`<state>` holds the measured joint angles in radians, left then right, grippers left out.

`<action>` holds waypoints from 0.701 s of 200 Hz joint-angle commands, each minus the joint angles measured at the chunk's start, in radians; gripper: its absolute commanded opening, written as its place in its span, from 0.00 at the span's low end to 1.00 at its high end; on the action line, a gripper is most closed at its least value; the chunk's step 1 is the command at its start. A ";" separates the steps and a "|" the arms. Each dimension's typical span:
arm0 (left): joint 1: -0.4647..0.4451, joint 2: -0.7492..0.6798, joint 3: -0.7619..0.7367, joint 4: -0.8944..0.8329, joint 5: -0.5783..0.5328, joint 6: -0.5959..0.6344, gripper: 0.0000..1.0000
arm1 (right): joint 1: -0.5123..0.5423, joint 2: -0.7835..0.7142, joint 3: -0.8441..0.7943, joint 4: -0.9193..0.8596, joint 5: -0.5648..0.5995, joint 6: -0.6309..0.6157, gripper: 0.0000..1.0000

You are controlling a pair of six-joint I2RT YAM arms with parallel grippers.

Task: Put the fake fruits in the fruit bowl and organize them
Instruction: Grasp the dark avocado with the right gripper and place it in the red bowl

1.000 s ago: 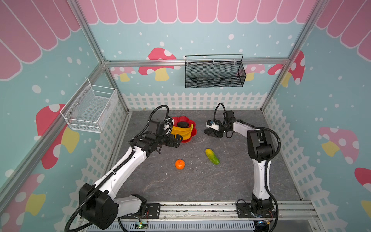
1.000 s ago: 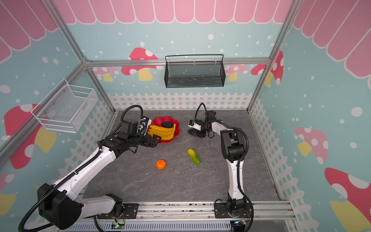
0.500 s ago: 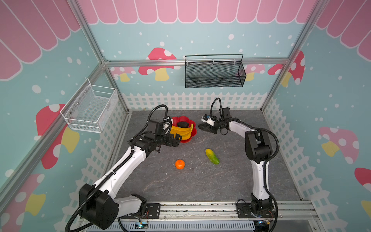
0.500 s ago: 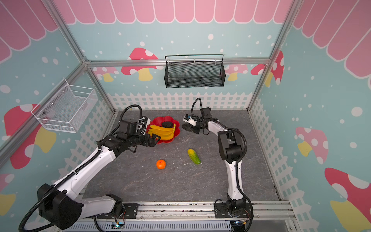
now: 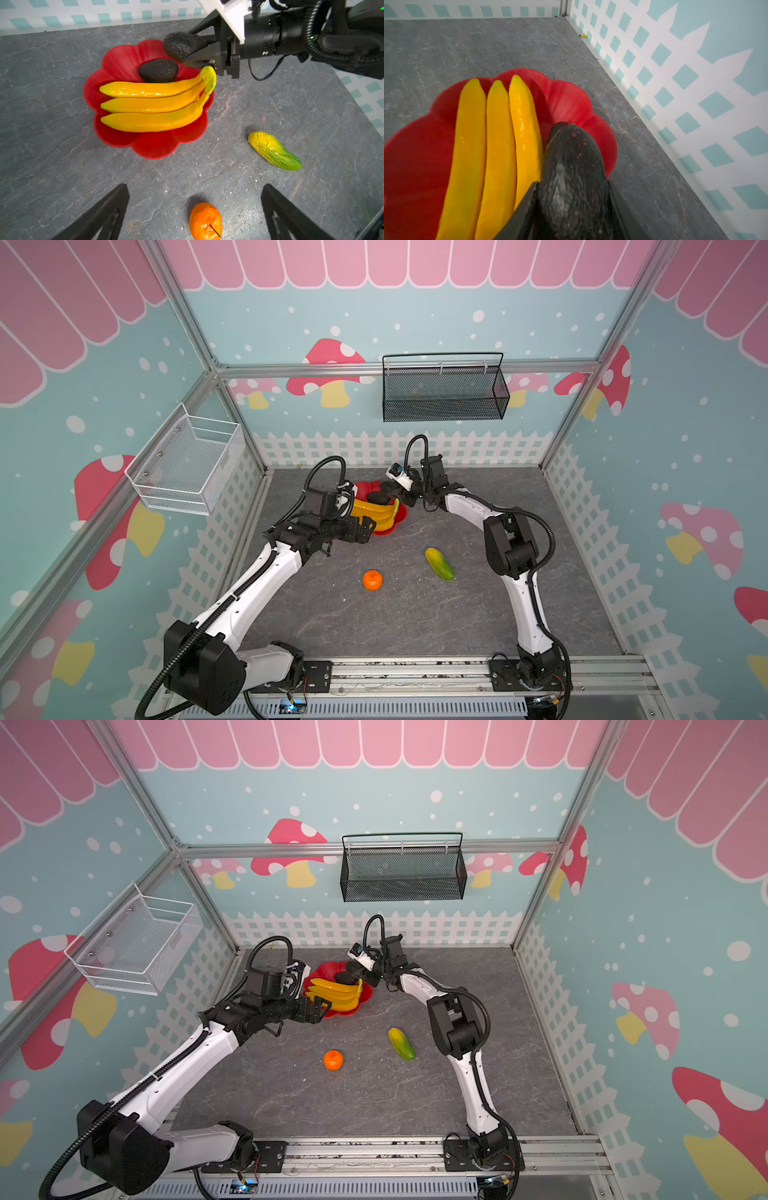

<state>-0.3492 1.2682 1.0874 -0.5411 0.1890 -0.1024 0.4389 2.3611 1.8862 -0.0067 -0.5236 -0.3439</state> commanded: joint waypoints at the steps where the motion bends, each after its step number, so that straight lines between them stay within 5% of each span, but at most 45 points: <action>1: 0.012 -0.019 0.022 0.005 0.022 -0.007 0.99 | -0.006 0.039 0.057 0.026 0.022 0.058 0.28; 140: 0.027 -0.024 0.020 0.010 0.026 -0.011 0.99 | 0.004 0.110 0.159 -0.145 0.011 -0.027 0.51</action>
<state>-0.3283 1.2655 1.0874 -0.5404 0.2035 -0.1089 0.4339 2.4474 2.0323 -0.1204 -0.4911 -0.3420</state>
